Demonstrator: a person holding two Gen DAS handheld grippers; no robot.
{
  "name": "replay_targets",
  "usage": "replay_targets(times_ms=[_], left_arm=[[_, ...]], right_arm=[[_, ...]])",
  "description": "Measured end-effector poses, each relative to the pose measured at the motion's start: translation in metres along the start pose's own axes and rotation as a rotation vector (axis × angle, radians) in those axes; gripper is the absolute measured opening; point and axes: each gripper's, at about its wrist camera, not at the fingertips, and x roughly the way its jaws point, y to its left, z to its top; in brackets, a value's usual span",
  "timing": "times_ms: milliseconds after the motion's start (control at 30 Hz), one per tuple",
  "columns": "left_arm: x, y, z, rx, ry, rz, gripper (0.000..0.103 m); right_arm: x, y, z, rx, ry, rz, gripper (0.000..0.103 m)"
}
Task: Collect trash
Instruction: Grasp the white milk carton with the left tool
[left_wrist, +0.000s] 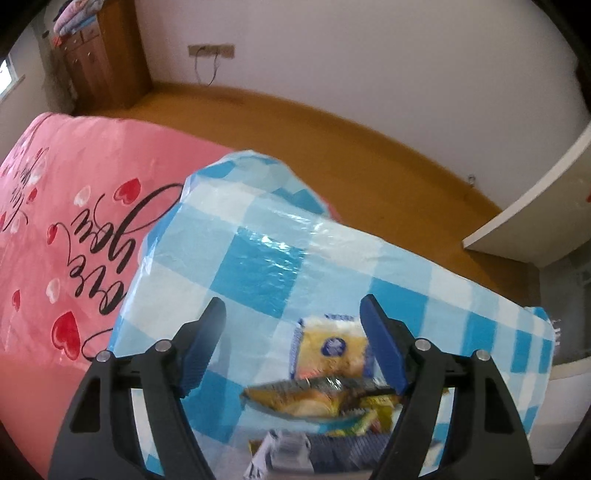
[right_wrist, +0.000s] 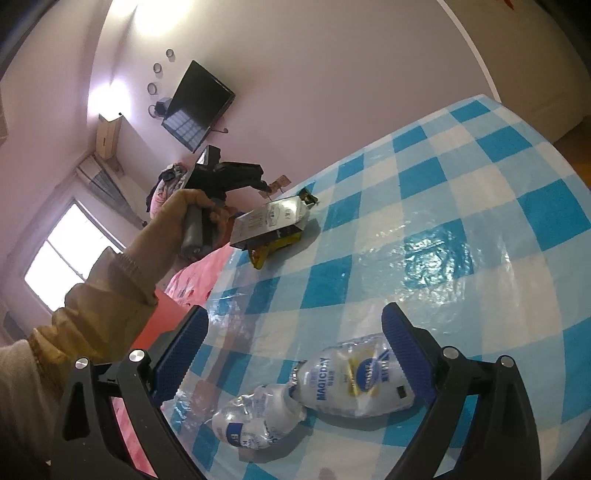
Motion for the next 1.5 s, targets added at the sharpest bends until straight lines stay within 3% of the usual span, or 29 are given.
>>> replay_targets(times_ms=[300, 533, 967, 1200, 1267, 1367, 1500], left_arm=[[0.03, 0.001, -0.003, 0.009, 0.105, 0.036, 0.076], [0.02, -0.001, -0.025, 0.044, 0.113, 0.004, 0.076], [-0.027, -0.018, -0.135, 0.222, 0.122, -0.097, 0.076], [-0.059, -0.013, -0.194, 0.263, 0.154, -0.231, 0.076], [-0.069, -0.011, -0.204, 0.289, 0.139, -0.237, 0.076], [-0.108, 0.001, -0.216, 0.298, 0.003, -0.205, 0.076], [-0.152, 0.025, -0.225, 0.245, -0.098, -0.185, 0.076]], right_arm=[[-0.002, -0.007, 0.0, 0.016, -0.001, -0.013, 0.094], [-0.005, -0.01, -0.001, 0.017, -0.007, -0.026, 0.094], [-0.018, -0.019, -0.001, 0.016, -0.031, -0.061, 0.094], [-0.024, -0.026, -0.003, 0.014, -0.031, -0.074, 0.094], [-0.025, -0.028, -0.003, 0.018, -0.027, -0.071, 0.094], [-0.024, -0.03, -0.004, 0.007, -0.009, -0.084, 0.094], [-0.021, -0.032, -0.007, 0.011, 0.025, -0.076, 0.094]])
